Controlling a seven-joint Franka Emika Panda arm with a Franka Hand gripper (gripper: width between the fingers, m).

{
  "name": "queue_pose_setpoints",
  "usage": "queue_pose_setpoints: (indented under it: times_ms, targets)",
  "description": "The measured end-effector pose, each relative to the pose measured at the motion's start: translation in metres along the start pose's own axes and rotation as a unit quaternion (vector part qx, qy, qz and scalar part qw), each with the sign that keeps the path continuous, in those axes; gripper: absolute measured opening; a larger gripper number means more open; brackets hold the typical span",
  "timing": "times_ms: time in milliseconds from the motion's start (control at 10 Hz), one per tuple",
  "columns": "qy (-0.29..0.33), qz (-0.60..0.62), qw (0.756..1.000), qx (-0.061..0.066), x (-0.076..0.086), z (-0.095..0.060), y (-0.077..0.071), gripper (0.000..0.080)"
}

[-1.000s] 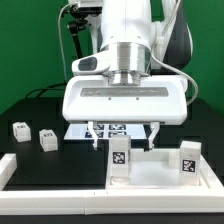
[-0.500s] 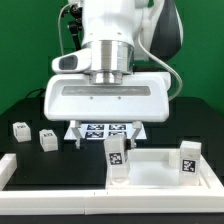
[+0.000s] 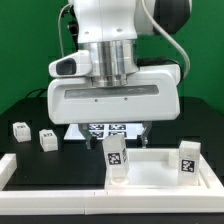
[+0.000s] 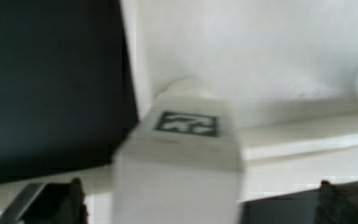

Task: Assemble square table

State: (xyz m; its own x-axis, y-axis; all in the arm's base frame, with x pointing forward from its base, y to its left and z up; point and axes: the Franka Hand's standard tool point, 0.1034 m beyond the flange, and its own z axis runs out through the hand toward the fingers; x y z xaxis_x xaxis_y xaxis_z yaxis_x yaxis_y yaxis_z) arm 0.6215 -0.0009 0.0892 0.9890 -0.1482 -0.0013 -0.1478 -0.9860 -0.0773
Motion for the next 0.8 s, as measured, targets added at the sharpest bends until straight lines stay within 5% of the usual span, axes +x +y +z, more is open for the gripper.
queue_pose_setpoints:
  times_ms: [300, 600, 800]
  targets:
    - [0.018, 0.014, 1.0, 0.001, 0.0098, -0.0019, -0.0009, 0.0648]
    - [0.018, 0.09, 0.996, 0.004, 0.0096, -0.0015, -0.0021, 0.0289]
    - [0.017, 0.169, 0.985, 0.009, 0.0095, -0.0014, -0.0033, 0.0289]
